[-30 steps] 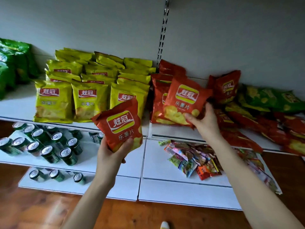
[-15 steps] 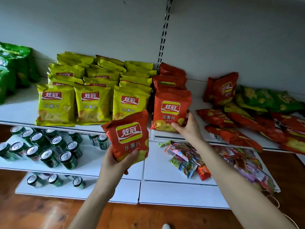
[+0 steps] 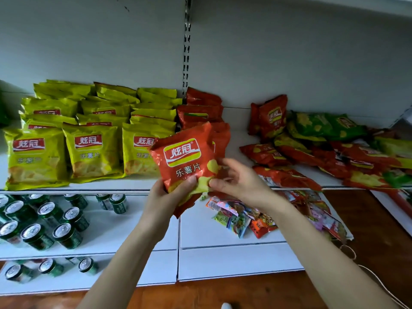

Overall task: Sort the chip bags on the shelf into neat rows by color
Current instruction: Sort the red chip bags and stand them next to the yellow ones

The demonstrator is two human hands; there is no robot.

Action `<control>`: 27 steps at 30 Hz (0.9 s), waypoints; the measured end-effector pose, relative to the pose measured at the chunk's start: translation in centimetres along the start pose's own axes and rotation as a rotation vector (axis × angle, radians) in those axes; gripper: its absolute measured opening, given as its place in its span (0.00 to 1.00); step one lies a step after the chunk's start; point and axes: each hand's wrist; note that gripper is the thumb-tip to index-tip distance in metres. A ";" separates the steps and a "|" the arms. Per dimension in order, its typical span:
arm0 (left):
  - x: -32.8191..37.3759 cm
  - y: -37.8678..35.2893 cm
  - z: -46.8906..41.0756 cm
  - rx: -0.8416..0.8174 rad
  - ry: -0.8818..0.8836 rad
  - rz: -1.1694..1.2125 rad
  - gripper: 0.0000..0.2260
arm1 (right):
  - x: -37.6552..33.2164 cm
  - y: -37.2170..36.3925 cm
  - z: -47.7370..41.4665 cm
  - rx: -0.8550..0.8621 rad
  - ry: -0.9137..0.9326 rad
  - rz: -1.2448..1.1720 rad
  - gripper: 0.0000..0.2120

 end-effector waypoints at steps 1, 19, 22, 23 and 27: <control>0.2 -0.7 -0.4 0.003 -0.023 0.024 0.19 | -0.1 0.5 0.2 0.024 -0.004 0.017 0.19; -0.7 -16.8 -10.0 0.039 -0.314 -0.293 0.40 | 0.1 21.9 -7.0 0.292 0.128 -0.043 0.18; -2.9 -17.4 -10.3 0.076 -0.347 -0.490 0.37 | 0.5 25.2 -10.5 0.452 0.177 0.011 0.17; -3.8 -17.4 -10.0 0.058 -0.342 -0.563 0.36 | 0.7 25.7 -11.7 0.477 0.200 0.058 0.17; -7.2 -18.6 -8.6 -0.042 -0.262 -0.805 0.39 | 1.6 25.0 -16.6 0.464 0.313 0.399 0.20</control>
Point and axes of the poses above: each hand's wrist, its own z-axis away from the middle knuckle, its own y-axis out of the back of the hand, x = y × z, and after that the axes turned 1 degree about -z, right-handed
